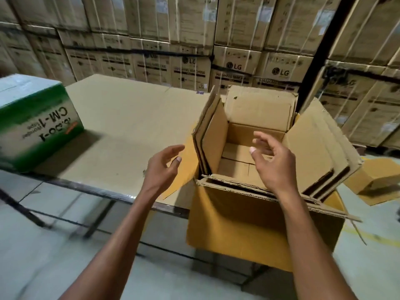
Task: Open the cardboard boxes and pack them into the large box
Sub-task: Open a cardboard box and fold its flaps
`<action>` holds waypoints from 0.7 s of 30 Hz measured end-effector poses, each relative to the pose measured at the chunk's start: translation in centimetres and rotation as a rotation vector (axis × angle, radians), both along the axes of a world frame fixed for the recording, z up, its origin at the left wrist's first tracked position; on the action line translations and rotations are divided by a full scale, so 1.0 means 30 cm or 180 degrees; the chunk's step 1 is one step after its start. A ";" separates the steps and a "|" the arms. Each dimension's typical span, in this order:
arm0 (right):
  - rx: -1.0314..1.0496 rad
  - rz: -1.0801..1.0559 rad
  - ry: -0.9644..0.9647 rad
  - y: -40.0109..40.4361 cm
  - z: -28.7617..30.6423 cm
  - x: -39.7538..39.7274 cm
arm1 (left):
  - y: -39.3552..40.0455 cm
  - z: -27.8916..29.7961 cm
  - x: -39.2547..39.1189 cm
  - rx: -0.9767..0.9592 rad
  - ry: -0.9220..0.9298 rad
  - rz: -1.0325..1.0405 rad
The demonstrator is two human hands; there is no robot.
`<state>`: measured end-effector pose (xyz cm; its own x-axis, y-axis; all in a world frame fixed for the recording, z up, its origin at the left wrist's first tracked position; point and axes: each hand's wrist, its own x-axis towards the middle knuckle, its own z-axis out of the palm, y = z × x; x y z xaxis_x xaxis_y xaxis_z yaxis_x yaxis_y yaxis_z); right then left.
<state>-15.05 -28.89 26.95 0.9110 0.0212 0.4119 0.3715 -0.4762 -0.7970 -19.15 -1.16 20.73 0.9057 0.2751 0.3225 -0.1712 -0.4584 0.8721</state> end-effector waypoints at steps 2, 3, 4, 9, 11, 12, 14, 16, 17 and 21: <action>0.0198 0.0160 -0.0026 0.105 -0.016 -0.056 | 0.079 -0.054 -0.058 -0.0228 0.0040 0.0142; 0.0276 0.0264 -0.0045 0.165 -0.024 -0.084 | 0.121 -0.076 -0.087 -0.0360 0.0057 0.0214; 0.0351 0.0380 -0.0052 0.230 -0.036 -0.111 | 0.166 -0.095 -0.115 -0.0477 0.0074 0.0301; 0.0847 0.0968 0.0547 0.634 -0.164 -0.223 | 0.439 -0.196 -0.281 -0.0908 0.0281 0.0712; 0.0886 0.1141 0.0831 0.815 -0.260 -0.256 | 0.562 -0.245 -0.355 -0.0996 0.0400 0.0886; 0.0850 0.1223 0.0975 0.900 -0.309 -0.272 | 0.625 -0.268 -0.392 -0.1006 0.0451 0.0980; 0.0758 0.1423 0.1295 1.062 -0.390 -0.298 | 0.749 -0.299 -0.462 -0.1049 0.0544 0.1145; 0.0684 0.1613 0.1480 1.203 -0.445 -0.302 | 0.865 -0.311 -0.513 -0.1097 0.0604 0.1271; 0.0632 0.1678 0.1499 1.266 -0.466 -0.297 | 0.923 -0.318 -0.528 -0.1144 0.0626 0.1352; 0.0495 0.1836 0.1648 1.468 -0.522 -0.276 | 1.085 -0.325 -0.567 -0.1266 0.0659 0.1537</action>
